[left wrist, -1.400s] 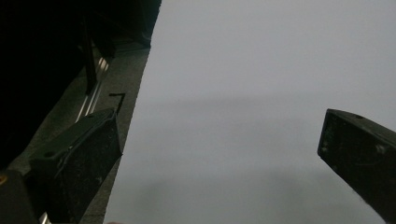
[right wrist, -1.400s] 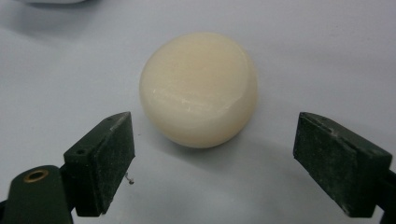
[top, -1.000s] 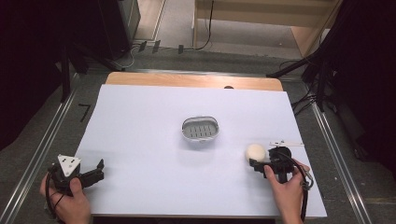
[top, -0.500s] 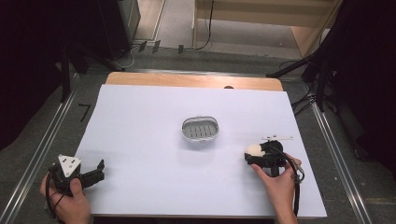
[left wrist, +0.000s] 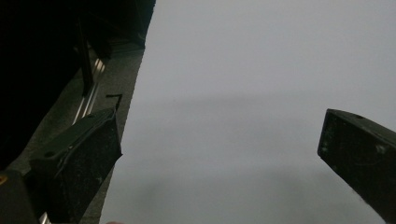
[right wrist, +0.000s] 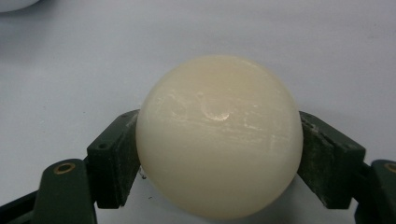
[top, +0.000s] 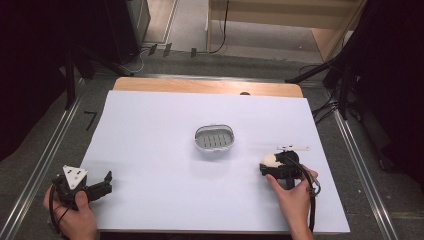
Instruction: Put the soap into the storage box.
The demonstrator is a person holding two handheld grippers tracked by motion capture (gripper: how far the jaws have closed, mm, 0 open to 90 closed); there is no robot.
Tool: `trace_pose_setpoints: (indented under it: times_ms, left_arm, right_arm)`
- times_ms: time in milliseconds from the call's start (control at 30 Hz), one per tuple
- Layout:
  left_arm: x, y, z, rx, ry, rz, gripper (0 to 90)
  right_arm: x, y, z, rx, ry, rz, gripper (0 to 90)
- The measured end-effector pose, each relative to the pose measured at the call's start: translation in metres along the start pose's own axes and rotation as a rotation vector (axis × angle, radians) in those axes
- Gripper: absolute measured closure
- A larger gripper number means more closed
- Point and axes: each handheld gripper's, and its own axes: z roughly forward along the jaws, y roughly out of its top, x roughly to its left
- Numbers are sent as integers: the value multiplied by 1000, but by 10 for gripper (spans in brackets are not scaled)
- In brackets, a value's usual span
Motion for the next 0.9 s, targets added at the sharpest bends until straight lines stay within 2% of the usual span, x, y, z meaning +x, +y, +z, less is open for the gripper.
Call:
trace_pose_setpoints:
  times_ms: [200,367,433,900]
  left_arm:
    - [0,0,0,1,0,1,1]
    - [0,0,0,6,2,6,1]
    - [0,0,0,5,1,10,1]
    - [-1,0,1,5,2,10,1]
  right_arm:
    - [2,1,0,1,12,10,238]
    - [3,3,0,4,27,3,239]
    - [4,4,-1,-4,16,-8,239]
    - [9,14,-9,-33,44,-29,238]
